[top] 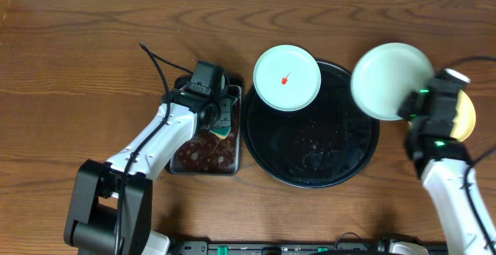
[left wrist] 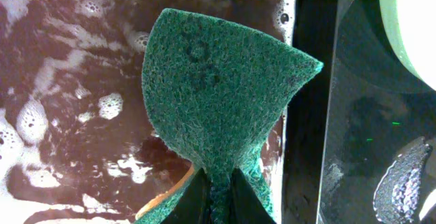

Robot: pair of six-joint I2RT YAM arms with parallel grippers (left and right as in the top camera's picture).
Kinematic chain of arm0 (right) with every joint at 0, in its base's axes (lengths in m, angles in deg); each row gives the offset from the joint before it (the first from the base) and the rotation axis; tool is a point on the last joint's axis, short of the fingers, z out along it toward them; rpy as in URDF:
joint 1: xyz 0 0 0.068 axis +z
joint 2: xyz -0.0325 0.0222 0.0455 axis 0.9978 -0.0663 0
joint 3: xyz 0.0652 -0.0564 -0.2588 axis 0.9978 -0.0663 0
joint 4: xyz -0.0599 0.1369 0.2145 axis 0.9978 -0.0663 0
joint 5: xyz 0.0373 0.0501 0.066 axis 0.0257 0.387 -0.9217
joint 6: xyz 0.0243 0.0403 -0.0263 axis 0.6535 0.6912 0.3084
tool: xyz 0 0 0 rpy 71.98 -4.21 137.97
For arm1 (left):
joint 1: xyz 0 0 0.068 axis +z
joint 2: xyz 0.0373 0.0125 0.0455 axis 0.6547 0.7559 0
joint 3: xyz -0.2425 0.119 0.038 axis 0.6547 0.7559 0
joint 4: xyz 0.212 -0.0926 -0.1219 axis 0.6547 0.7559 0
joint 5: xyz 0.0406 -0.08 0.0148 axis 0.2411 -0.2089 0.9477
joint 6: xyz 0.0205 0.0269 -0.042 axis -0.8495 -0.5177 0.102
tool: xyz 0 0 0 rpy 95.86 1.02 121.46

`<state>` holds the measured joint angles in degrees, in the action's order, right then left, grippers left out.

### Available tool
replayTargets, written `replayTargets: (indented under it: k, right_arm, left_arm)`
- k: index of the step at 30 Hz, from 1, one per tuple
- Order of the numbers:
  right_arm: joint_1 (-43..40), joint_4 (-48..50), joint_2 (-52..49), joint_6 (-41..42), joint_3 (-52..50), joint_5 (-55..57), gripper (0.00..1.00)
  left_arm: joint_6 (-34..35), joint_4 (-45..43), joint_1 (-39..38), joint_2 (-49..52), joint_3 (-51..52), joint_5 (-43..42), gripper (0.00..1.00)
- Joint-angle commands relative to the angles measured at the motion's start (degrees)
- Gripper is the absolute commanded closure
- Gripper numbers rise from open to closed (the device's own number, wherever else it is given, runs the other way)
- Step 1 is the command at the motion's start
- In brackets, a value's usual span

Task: Clean dirty plates on tray and stack at the side
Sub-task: 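Carry the plate right and stack it on the yellow plate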

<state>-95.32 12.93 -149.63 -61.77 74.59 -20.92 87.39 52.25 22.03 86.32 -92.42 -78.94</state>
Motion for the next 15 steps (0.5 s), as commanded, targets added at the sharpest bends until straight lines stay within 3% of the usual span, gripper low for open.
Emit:
replayTargets:
  k: [1, 7, 15]
  right_arm:
    - [-9.2, 0.37, -2.01, 11.08, 0.81, -14.69, 0.99]
    - [-21.46, 0.39, -8.28, 11.93, 0.81, -16.98, 0.99]
    - [-28.55, 4.74, -14.25, 14.43, 0.81, -21.77, 0.99]
  left_arm:
    - [-0.42, 0.07, -0.07, -0.31, -0.15, -0.33, 0.93]
    - [-0.42, 0.07, -0.07, -0.31, -0.13, -0.33, 0.93]
    - [-0.42, 0.04, -0.07, -0.31, 0.17, -0.33, 0.93]
